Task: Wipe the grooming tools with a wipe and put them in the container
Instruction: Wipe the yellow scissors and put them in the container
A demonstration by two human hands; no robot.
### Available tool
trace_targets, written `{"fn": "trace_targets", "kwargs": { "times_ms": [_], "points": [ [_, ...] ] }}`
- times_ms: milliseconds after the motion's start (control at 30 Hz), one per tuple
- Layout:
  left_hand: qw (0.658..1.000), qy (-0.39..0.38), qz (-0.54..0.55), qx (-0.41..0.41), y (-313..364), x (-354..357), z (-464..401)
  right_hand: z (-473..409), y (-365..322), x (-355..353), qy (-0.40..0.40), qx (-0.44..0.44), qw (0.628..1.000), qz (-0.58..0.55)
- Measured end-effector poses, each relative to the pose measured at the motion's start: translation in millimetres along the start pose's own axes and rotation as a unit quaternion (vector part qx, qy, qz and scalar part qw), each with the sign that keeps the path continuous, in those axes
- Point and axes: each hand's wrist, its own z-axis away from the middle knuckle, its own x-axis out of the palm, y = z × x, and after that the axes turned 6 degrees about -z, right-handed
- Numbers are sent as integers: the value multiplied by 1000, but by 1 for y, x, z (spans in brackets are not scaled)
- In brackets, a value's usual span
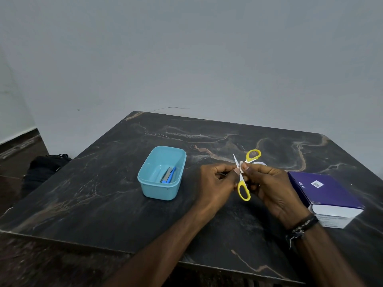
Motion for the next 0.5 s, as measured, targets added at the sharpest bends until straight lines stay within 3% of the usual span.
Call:
{"fn": "trace_targets", "kwargs": {
  "times_ms": [200, 433, 500],
  "points": [
    [1000, 15, 7, -13, -2, -2, -2, 1, 0, -1, -33, 23, 998, 40],
    [1000, -5, 0, -11, 1, 0, 1, -3, -3, -2, 27, 26, 999, 5],
    [1000, -3, 9, -11, 2, 0, 0, -3, -3, -1, -5, 28, 1000, 13]
  ]
}}
